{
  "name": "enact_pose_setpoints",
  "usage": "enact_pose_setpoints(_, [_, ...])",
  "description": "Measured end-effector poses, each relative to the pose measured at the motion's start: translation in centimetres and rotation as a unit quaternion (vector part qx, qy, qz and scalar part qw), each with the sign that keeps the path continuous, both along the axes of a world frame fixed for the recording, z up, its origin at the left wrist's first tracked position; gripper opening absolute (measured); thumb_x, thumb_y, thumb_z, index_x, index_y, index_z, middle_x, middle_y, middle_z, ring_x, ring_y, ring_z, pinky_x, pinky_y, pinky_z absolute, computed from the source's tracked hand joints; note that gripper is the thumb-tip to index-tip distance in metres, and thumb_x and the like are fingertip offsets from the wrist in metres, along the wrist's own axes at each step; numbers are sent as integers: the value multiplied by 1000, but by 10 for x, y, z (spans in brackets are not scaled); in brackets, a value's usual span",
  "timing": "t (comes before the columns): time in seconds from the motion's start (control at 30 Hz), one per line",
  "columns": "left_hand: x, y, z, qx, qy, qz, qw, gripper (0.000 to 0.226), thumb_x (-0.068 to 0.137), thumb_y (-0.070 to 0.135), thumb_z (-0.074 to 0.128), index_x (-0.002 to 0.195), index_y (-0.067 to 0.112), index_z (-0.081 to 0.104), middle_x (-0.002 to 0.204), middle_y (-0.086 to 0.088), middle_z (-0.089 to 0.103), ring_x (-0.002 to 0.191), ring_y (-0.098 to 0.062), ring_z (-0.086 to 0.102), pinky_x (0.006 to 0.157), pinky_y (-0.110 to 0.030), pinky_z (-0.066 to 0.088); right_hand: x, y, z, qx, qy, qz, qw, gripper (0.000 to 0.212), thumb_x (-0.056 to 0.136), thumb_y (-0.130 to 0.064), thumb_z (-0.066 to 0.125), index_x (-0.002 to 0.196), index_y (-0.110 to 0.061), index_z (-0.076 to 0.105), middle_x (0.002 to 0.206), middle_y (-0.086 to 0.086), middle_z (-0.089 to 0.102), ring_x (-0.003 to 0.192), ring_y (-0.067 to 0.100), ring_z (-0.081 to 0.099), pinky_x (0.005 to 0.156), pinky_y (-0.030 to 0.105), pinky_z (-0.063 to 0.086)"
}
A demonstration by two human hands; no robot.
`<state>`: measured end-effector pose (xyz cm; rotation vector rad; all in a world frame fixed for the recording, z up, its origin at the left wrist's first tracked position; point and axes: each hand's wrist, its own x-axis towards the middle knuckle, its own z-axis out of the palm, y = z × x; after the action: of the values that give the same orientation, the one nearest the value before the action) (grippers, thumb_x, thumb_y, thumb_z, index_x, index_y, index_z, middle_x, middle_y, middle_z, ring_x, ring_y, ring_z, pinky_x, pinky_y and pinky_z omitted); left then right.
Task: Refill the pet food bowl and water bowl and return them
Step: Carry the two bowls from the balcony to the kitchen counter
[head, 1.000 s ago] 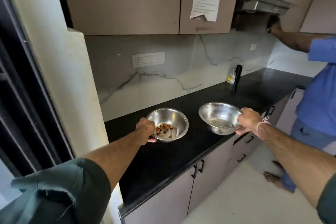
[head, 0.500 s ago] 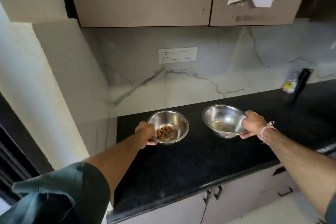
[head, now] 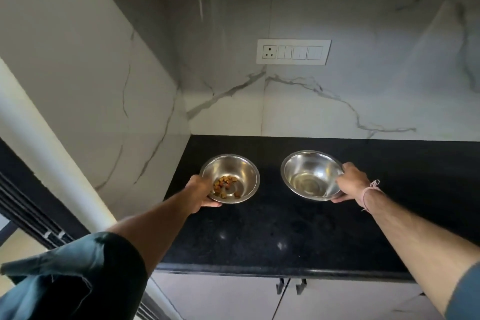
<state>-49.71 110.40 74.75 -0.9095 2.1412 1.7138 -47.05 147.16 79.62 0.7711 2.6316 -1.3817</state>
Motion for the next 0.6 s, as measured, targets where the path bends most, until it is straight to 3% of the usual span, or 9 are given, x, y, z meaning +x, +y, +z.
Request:
enact_pose_setpoints(0.13, [-8, 12, -24, -15, -24, -12, 1000, 33, 103, 11, 50, 135, 3, 50, 108, -27, 66, 59, -36, 75, 46, -34, 59, -12, 6, -21, -15, -21, -10, 1000, 34, 100, 0, 47, 134, -5, 46, 127, 25, 57, 81, 45, 74, 66, 54, 64])
enact_pose_setpoints(0.4, [-11, 42, -64, 7, -37, -11, 999, 37, 101, 8, 53, 138, 5, 48, 110, -24, 67, 58, -30, 75, 45, -33, 58, -25, 15, -67, -27, -59, -18, 998, 35, 99, 4, 44, 131, -8, 45, 131, 22, 53, 81, 39, 69, 67, 53, 64])
enact_pose_setpoints(0.6, [-6, 52, -77, 15, -33, -2, 999, 32, 101, 5, 53, 133, 5, 49, 95, -21, 67, 54, -27, 74, 44, -32, 58, -27, 17, -92, -41, -78, -4, 996, 29, 97, 5, 45, 123, -7, 46, 130, 21, 53, 92, 43, 70, 63, 52, 64])
